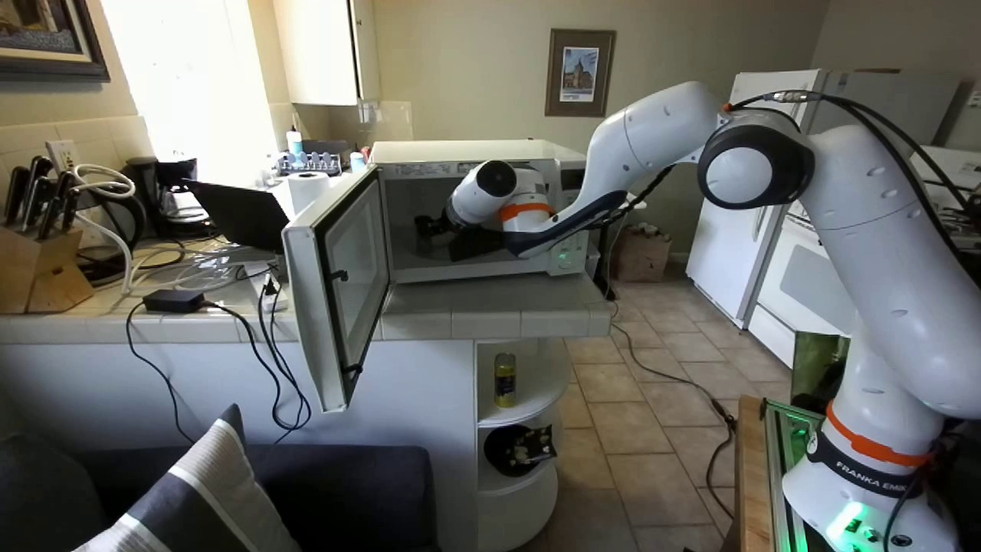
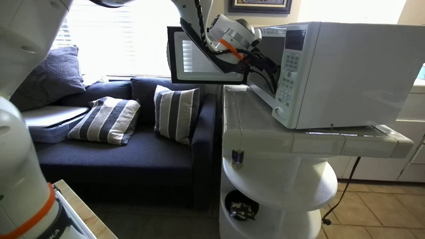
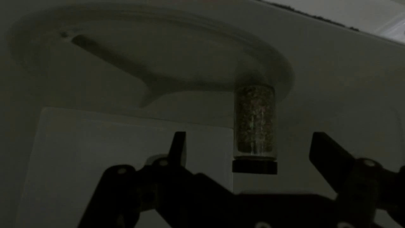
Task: Move the spice bottle to the shelf below the counter
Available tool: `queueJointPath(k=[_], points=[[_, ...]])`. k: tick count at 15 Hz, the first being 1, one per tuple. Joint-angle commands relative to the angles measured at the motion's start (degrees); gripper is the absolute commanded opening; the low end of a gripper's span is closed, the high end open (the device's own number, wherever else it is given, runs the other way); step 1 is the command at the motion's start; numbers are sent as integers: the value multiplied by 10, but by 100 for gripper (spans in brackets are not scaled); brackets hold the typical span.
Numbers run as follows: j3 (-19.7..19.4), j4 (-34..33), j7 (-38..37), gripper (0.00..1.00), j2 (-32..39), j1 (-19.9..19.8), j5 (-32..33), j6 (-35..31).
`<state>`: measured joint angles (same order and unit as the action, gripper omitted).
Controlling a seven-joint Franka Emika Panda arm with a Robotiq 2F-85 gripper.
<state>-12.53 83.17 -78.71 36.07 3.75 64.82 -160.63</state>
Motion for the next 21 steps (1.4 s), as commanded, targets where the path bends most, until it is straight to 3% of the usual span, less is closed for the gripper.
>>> queueJointPath(k=[1, 12, 21], points=[[0, 0, 0, 100, 0, 0, 0, 0], [-3, -10, -21, 100, 8, 10, 4, 6], [-57, -78, -156, 100, 65, 57, 59, 11]])
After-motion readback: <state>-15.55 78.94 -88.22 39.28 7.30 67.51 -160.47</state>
